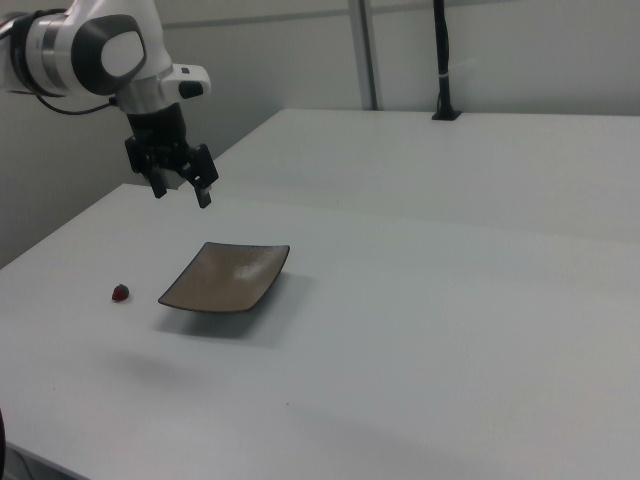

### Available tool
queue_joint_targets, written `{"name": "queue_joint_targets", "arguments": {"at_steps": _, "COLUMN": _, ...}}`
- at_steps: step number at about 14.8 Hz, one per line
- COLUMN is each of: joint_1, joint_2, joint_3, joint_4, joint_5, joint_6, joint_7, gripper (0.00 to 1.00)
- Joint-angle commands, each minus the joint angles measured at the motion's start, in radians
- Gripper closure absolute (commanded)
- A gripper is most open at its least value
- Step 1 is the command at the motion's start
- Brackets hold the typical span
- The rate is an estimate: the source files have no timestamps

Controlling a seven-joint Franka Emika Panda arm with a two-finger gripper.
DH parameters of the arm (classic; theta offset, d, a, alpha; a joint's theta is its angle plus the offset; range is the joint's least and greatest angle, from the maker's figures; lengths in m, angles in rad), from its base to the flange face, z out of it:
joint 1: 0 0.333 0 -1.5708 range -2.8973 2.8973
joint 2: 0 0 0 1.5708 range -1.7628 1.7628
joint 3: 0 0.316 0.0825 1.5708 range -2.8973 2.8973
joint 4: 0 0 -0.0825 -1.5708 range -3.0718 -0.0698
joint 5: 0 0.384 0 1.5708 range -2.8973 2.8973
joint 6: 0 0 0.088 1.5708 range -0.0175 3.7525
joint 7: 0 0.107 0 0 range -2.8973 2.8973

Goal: Strawberries on a ceramic plate
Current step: 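Move the open gripper toward the red strawberry beside the plate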

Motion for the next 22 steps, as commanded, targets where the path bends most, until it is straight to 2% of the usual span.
{"name": "queue_joint_targets", "arguments": {"at_steps": 1, "joint_1": -0.010, "joint_2": 0.001, "joint_3": 0.020, "joint_4": 0.004, "joint_5": -0.010, "joint_6": -0.017, "joint_7": -0.016, "gripper": 0.00}}
{"name": "queue_joint_targets", "arguments": {"at_steps": 9, "joint_1": 0.021, "joint_2": 0.008, "joint_3": 0.020, "joint_4": 0.006, "joint_5": -0.010, "joint_6": -0.018, "joint_7": -0.014, "gripper": 0.00}}
{"name": "queue_joint_targets", "arguments": {"at_steps": 14, "joint_1": 0.107, "joint_2": 0.016, "joint_3": 0.028, "joint_4": 0.010, "joint_5": 0.004, "joint_6": -0.014, "joint_7": -0.011, "gripper": 0.00}}
{"name": "queue_joint_targets", "arguments": {"at_steps": 22, "joint_1": 0.303, "joint_2": 0.108, "joint_3": 0.040, "joint_4": 0.036, "joint_5": -0.011, "joint_6": 0.023, "joint_7": -0.011, "gripper": 0.00}}
